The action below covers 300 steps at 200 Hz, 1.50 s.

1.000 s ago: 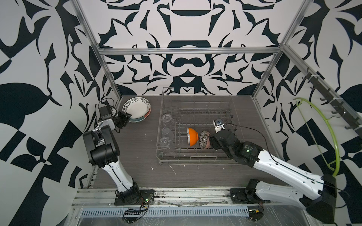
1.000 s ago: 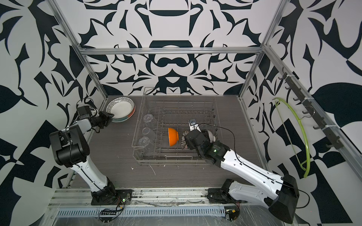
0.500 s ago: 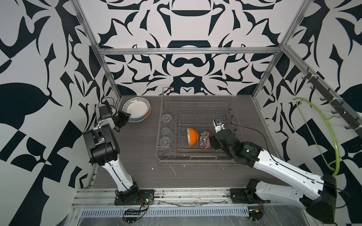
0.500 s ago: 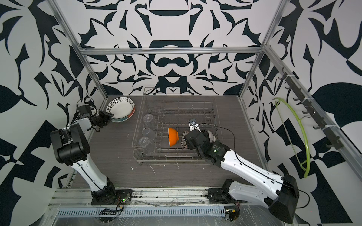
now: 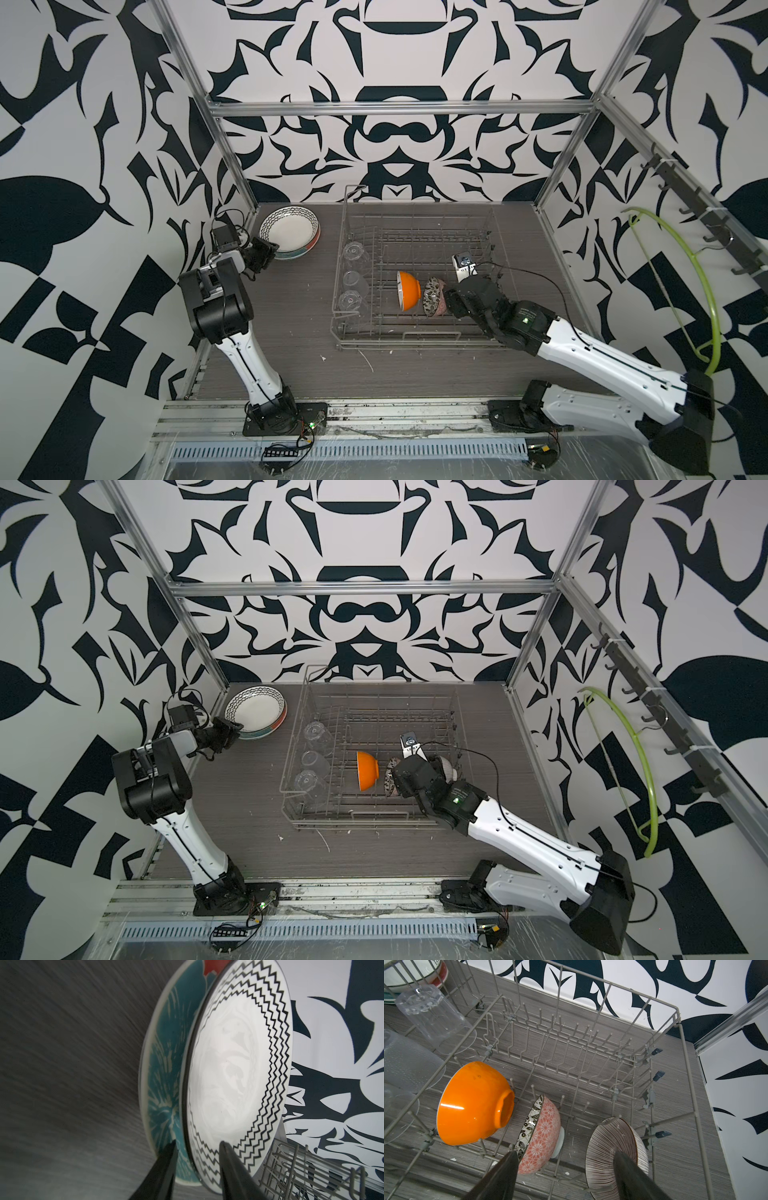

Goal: Load bowls into a dish rack
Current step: Pick up the distractor from the corner of the board.

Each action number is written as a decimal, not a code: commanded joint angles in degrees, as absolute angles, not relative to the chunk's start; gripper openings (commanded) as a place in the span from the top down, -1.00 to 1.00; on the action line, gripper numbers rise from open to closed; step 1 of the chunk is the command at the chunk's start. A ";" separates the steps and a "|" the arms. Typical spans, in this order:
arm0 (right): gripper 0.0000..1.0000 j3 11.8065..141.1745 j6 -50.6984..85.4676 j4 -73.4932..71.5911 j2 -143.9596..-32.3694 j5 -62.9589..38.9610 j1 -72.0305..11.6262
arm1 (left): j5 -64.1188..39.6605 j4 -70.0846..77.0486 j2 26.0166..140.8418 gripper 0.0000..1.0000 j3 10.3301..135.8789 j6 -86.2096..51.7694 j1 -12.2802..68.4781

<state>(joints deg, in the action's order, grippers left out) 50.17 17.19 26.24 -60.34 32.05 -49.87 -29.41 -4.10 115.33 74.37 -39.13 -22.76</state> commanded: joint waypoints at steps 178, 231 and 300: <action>-0.56 51.32 16.82 24.45 -63.99 34.71 -50.09 | -22.79 -10.81 123.87 1.00 84.60 -35.43 -16.44; -0.56 51.33 16.87 24.59 -64.07 34.94 -50.04 | -22.68 -10.58 122.76 1.00 84.08 -35.16 -16.52; -0.56 51.15 17.05 24.61 -64.24 36.15 -50.02 | -34.96 -0.63 118.86 1.00 79.74 -39.42 -17.58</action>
